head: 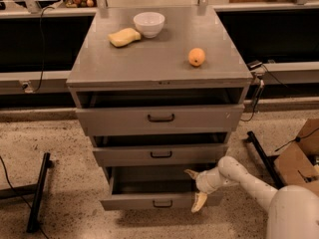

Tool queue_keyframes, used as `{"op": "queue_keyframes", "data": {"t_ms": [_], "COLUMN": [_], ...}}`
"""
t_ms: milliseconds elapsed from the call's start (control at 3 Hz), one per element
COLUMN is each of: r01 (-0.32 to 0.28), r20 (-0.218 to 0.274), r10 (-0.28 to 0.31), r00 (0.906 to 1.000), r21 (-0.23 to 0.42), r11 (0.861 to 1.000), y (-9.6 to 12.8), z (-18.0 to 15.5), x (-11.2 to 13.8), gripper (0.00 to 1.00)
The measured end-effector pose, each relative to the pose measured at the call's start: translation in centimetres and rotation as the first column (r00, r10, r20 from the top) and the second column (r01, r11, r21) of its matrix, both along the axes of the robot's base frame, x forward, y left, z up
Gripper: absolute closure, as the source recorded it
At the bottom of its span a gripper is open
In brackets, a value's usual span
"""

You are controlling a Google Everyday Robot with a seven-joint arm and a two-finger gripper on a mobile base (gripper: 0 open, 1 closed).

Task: Open bottom drawer

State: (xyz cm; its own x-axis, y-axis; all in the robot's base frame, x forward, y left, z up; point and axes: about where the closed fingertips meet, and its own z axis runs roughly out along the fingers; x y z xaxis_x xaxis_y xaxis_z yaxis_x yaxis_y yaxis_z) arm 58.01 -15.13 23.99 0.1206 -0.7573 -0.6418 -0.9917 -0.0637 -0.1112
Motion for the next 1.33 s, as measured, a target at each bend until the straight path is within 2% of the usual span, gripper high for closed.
{"op": "queue_keyframes", "data": {"t_ms": [333, 1000, 1333], "r01": [0.01, 0.042, 0.056], "r20": [0.014, 0.048, 0.07], "r10": [-0.011, -0.042, -0.049], "r00": [0.9998, 0.9979, 0.9964], "r21": [0.017, 0.002, -0.103], "r11": [1.0, 0.999, 0.993], "y": [-0.3, -1.1, -1.4], "z": [0.9, 2.0, 1.4], "x": [1.1, 2.4, 3.1], "gripper": [0.18, 0.64, 0.87]}}
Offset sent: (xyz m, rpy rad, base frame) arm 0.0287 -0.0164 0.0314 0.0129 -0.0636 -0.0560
